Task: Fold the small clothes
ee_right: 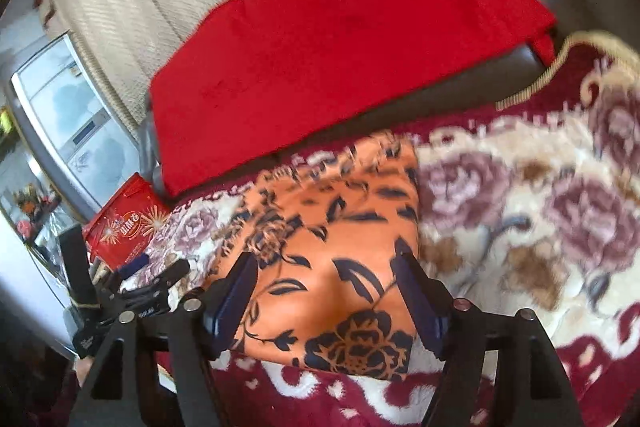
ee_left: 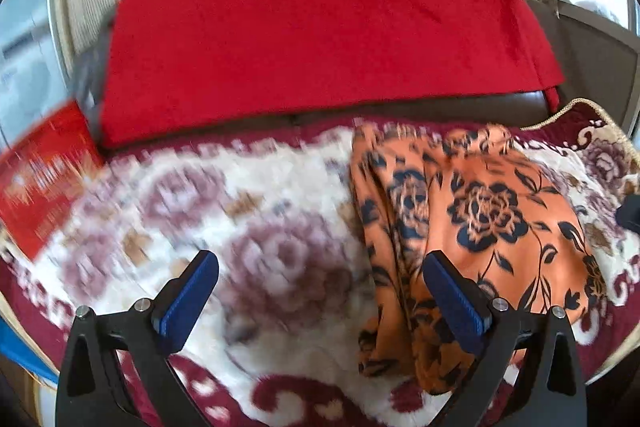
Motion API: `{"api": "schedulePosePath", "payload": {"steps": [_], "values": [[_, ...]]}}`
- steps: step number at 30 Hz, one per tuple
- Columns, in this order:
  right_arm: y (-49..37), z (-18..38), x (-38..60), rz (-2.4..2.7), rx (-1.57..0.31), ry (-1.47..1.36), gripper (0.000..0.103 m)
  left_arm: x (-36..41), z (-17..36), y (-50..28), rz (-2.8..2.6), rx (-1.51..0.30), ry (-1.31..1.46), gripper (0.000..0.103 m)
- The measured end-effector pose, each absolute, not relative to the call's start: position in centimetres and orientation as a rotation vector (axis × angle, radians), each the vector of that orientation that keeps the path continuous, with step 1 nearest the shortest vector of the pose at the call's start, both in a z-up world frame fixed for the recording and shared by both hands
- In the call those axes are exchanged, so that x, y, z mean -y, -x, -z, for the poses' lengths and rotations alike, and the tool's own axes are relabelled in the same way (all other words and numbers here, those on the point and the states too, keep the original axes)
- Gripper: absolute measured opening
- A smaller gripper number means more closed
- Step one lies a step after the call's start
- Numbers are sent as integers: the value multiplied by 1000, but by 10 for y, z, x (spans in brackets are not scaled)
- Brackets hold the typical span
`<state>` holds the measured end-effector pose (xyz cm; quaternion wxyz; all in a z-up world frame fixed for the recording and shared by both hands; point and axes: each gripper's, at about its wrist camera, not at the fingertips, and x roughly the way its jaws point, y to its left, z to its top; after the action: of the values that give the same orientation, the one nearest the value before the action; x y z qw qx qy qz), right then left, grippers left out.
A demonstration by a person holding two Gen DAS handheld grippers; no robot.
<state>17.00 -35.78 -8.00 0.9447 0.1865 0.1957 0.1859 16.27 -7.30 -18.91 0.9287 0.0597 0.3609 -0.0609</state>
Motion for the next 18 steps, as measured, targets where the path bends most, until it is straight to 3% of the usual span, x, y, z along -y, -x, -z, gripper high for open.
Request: {"api": "schedulePosePath", "payload": {"steps": [9, 18], "values": [[-228, 116, 377, -444, -579, -554, 76, 74, 207, -189, 369, -879, 33, 102], [-278, 147, 380, -510, -627, -728, 77, 97, 231, -209, 561, -1015, 180, 101]]}}
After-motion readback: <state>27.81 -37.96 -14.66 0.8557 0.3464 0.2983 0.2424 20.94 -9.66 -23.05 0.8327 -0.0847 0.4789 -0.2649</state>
